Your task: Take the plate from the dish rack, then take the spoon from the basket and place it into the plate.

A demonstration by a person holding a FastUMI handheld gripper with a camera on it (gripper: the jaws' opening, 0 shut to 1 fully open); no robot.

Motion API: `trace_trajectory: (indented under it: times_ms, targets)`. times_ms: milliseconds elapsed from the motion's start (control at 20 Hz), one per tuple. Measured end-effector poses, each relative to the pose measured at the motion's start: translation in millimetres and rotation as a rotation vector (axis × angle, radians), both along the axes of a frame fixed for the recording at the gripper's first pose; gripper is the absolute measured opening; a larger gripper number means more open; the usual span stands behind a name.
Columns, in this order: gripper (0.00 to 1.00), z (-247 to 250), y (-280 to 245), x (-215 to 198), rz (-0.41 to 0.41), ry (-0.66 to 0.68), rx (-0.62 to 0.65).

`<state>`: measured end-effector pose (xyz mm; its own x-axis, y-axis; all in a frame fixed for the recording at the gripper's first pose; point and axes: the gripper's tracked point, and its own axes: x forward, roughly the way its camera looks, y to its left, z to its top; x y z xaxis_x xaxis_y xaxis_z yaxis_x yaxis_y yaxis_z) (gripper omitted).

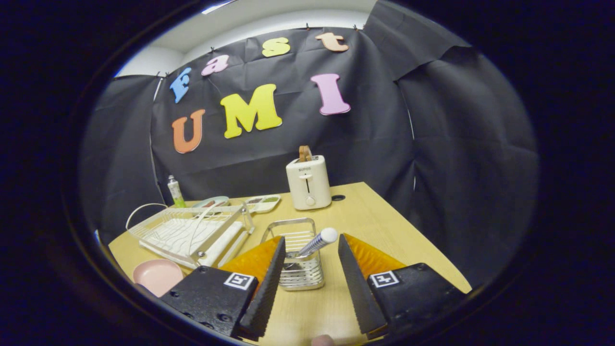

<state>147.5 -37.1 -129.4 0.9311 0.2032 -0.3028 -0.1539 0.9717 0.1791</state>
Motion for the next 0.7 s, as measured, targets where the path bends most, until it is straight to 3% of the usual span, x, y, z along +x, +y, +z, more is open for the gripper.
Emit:
trace_trajectory:
  times_ms: [350,700]
  targets:
    - [0.31,1.8,3.7,7.6,0.001,0.011,0.024]
    - [0.14,8.6,16.3,7.2,0.047,0.058,0.024]
